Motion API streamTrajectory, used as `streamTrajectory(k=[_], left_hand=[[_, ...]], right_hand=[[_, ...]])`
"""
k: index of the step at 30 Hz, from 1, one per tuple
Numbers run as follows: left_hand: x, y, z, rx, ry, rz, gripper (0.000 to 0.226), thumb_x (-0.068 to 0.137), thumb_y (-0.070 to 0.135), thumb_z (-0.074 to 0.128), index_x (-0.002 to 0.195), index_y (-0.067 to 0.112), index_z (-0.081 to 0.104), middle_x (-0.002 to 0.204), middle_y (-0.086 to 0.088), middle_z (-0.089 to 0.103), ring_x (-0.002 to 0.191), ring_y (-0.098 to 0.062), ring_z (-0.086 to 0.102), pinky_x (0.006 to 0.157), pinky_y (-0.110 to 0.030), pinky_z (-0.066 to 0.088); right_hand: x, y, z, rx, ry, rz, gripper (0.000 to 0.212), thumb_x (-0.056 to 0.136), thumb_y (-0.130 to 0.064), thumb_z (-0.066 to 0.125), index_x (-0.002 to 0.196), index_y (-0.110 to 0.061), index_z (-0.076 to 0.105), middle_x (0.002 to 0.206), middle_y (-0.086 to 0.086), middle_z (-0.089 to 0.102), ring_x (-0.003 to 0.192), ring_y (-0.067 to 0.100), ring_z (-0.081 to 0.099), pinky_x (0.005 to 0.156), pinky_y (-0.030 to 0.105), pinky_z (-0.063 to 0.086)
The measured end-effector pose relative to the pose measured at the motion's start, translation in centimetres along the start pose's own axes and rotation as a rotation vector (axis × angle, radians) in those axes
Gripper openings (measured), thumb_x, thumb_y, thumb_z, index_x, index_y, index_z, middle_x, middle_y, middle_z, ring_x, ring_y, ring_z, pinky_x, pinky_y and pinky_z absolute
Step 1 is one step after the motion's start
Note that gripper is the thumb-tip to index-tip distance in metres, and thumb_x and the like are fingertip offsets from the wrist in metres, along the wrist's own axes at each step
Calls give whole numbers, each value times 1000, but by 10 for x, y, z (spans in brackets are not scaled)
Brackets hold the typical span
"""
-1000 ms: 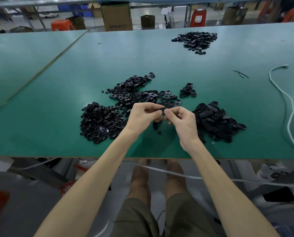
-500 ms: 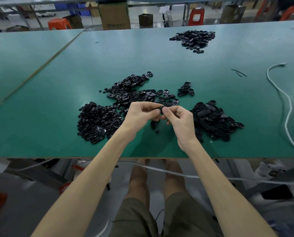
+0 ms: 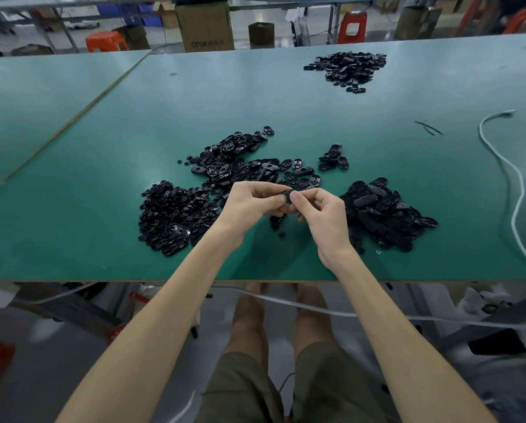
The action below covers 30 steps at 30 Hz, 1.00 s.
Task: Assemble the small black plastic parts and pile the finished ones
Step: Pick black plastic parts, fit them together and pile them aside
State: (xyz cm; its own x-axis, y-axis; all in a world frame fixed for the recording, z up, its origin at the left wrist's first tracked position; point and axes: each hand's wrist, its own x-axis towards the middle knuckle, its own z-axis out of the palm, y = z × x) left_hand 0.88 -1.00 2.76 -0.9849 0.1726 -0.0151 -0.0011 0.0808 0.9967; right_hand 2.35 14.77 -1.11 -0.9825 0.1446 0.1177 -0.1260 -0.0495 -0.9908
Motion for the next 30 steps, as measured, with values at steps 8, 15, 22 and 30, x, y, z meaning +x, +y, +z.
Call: streamTrajectory(k=[8,15,22,30], left_hand=[[-1,19,12,150,164,134,19,91,-1,71,108,5,77,90,-12,77,75,-13,70,62,-21,51],[11,56,83,419,-72,303,21,86,2,72,98,17,82,87,12,77,83,-1,70,83,-10,52],[21,47,120,579,-153,295,30,95,7,68,124,12,73,111,-2,76,92,-10,67,95,-26,53],[27,23,60,622,181,213,27,97,4,58,110,16,77,113,-1,73,101,-15,66,97,-35,53]], right_hand=[[2,2,2,-66,-14,-19,12,104,-15,61,109,-21,70,88,-5,77,86,8,72,69,22,55],[-1,4,0,-105,-63,9,16,105,1,47,101,-1,62,84,-7,62,74,6,53,74,33,46],[-8,0,-4,56,-120,11,24,107,-2,52,125,11,59,92,7,66,77,1,66,69,18,53],[0,0,4,-125,-17,14,15,99,-1,59,107,-4,72,94,9,76,84,17,65,75,39,54]])
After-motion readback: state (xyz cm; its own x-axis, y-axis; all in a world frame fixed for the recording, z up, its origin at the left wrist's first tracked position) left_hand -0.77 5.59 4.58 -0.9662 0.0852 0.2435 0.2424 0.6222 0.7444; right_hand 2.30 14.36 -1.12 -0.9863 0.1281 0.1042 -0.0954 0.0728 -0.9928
